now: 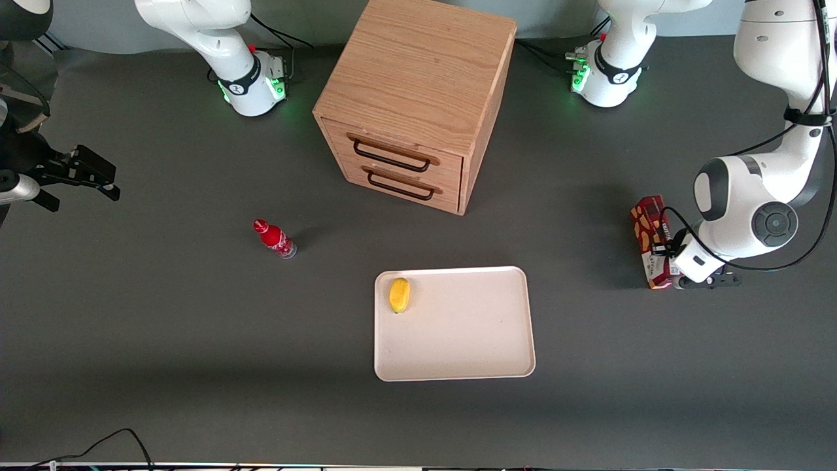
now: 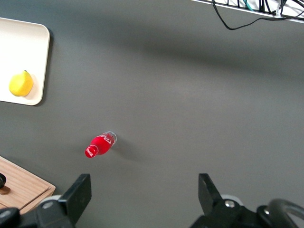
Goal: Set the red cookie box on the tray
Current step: 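Close the left gripper on the red cookie box and lift it, then carry the box to the cream tray and lower it upright onto it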
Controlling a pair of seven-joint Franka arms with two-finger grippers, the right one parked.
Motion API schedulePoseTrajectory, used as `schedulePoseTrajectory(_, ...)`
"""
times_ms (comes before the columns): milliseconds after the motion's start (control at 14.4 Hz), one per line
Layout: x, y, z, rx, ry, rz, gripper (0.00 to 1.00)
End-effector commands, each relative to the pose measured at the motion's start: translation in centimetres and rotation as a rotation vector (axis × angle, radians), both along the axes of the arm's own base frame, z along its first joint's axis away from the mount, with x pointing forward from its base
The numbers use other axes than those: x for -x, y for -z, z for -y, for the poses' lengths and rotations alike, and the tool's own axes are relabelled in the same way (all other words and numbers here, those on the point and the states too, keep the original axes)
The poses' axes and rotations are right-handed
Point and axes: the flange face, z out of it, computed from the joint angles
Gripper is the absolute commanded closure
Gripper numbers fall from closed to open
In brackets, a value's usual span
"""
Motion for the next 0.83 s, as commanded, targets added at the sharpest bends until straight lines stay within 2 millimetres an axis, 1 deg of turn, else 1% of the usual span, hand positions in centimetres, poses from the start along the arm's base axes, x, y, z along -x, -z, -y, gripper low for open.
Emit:
schedulePoseTrajectory(0, -1.9, -4.8, 2.1, -0.005, 0.02, -0.002, 1.0)
schedulePoseTrajectory(69, -3.0, -6.9, 3.2, -0.004, 0.033, -0.017, 1.0)
schedulePoseTrajectory(208, -4.6, -10.2, 5.8, -0.007, 0.047, -0.012, 1.0)
schedulePoseTrajectory(277, -5.1, -11.3, 7.6, -0.007, 0.029, 0.003, 1.0)
schedulePoseTrajectory(347, -5.6, -12.4, 10.1, 0.003, 0.011, 0.022, 1.0)
schedulePoseTrajectory(416, -5.9, -13.3, 12.2, 0.01, -0.01, 0.043, 1.0)
schedulePoseTrajectory(554, -6.3, -14.3, 16.9, 0.033, -0.039, 0.071, 1.0)
schedulePoseTrajectory(693, -7.0, -14.2, 21.6, 0.068, -0.06, 0.081, 1.0)
schedulePoseTrajectory(762, -7.6, -13.9, 23.5, 0.087, -0.068, 0.088, 1.0)
